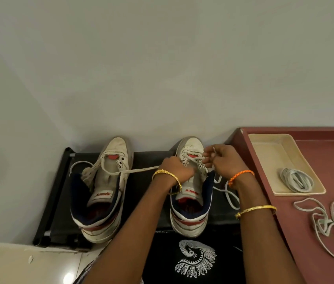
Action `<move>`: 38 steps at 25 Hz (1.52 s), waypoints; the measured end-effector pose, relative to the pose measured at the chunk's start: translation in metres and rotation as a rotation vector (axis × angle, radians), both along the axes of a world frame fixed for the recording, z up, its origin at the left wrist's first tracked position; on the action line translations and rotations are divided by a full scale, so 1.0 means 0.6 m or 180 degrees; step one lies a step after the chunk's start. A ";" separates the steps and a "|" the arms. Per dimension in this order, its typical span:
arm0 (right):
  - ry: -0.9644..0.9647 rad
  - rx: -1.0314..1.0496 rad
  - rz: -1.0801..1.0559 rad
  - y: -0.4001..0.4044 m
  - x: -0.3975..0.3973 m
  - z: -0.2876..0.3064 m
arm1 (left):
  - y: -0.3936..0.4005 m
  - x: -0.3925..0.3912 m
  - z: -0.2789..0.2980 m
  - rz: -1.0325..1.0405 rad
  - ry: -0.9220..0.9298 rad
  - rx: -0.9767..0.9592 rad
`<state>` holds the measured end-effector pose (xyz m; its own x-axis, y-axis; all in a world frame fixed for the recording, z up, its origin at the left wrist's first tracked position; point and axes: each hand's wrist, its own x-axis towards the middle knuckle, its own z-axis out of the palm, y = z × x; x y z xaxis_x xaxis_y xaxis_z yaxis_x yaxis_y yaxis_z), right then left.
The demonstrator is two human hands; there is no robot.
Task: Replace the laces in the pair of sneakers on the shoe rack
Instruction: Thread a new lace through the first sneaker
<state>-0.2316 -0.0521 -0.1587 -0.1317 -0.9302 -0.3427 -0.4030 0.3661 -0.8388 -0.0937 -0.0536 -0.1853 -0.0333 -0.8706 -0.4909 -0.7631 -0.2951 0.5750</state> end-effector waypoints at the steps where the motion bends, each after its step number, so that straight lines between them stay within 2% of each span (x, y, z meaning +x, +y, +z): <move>1: 0.0127 -0.0038 -0.0009 -0.011 0.004 -0.008 | -0.002 -0.003 -0.004 -0.0013 -0.0125 -0.0102; 4: 0.0231 -0.0047 -0.0015 -0.023 0.022 -0.021 | 0.006 -0.004 0.000 0.0026 -0.0281 -0.0552; 7: 0.0109 -0.0352 -0.0463 -0.024 0.032 -0.028 | 0.011 0.010 0.004 0.0145 -0.0202 -0.0731; 9: 0.0611 -0.0561 -0.0575 -0.025 0.038 -0.033 | 0.002 0.025 0.001 0.0230 -0.0076 -0.0633; 11: 0.1074 -0.0518 -0.0324 -0.025 0.048 -0.037 | -0.007 0.038 -0.007 0.0286 0.0122 -0.0429; 14: 0.1197 -0.0290 0.0154 -0.020 0.062 -0.043 | -0.018 0.047 -0.022 0.0447 0.0482 -0.0237; 17: 0.1358 -0.0222 0.0218 -0.016 0.071 -0.051 | -0.018 0.048 -0.030 0.0703 0.0832 -0.0117; 20: 0.1272 -0.0234 0.0143 -0.017 0.076 -0.054 | -0.020 0.050 -0.035 0.0721 0.0927 -0.0076; 24: 0.0780 -0.0157 0.0026 -0.017 0.069 -0.056 | -0.018 0.051 -0.035 0.0769 0.1097 -0.0085; 28: 0.0661 -0.0177 -0.0003 -0.018 0.080 -0.063 | -0.028 0.050 -0.031 0.0607 0.1023 0.0090; 32: 0.0744 -0.0283 -0.0083 -0.023 0.082 -0.074 | -0.029 0.057 -0.041 0.0950 0.1701 0.0444; 35: 0.0818 -0.0309 0.0024 -0.018 0.080 -0.064 | -0.030 0.062 -0.057 0.0854 0.1656 -0.0242; 38: 0.1819 -0.0104 0.0095 0.005 0.074 -0.055 | -0.026 0.061 -0.047 0.0805 0.1197 -0.0735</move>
<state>-0.1873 -0.0492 -0.1915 -0.2611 -0.9452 -0.1958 -0.8055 0.3251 -0.4954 -0.0570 -0.0689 -0.2133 0.0550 -0.9587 -0.2791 -0.4117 -0.2764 0.8684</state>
